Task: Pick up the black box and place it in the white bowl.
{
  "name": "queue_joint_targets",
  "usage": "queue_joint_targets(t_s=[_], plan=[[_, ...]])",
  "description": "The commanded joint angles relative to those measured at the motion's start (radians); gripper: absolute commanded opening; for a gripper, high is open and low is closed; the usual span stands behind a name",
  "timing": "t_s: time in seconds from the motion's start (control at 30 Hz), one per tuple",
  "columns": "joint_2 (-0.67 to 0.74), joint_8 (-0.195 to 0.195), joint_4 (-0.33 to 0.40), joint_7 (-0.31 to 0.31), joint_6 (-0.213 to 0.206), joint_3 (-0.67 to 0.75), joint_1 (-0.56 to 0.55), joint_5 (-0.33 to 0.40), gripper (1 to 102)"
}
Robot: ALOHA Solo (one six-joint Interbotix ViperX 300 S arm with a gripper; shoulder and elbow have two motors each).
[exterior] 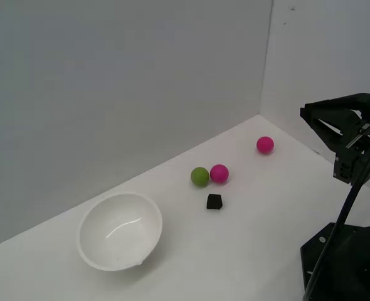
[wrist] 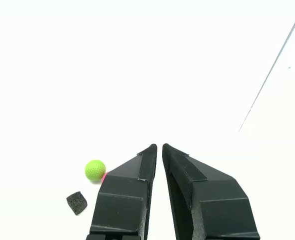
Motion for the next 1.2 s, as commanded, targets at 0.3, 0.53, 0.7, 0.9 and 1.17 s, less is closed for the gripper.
queue_joint_targets(t_s=[0.3, 0.53, 0.7, 0.9, 1.17], plan=[[-0.104, -0.144, -0.106, -0.078, -0.025, -0.100, 0.005, -0.114, 3], [-0.110, -0.144, -0.106, -0.071, -0.017, -0.107, 0.006, -0.114, 3], [-0.175, -0.144, -0.140, 0.020, -0.015, -0.172, 0.006, -0.149, 3], [-0.295, -0.146, -0.186, 0.084, -0.028, -0.295, 0.005, -0.193, 3], [-0.430, -0.146, -0.262, 0.153, -0.032, -0.428, -0.003, -0.268, 11]])
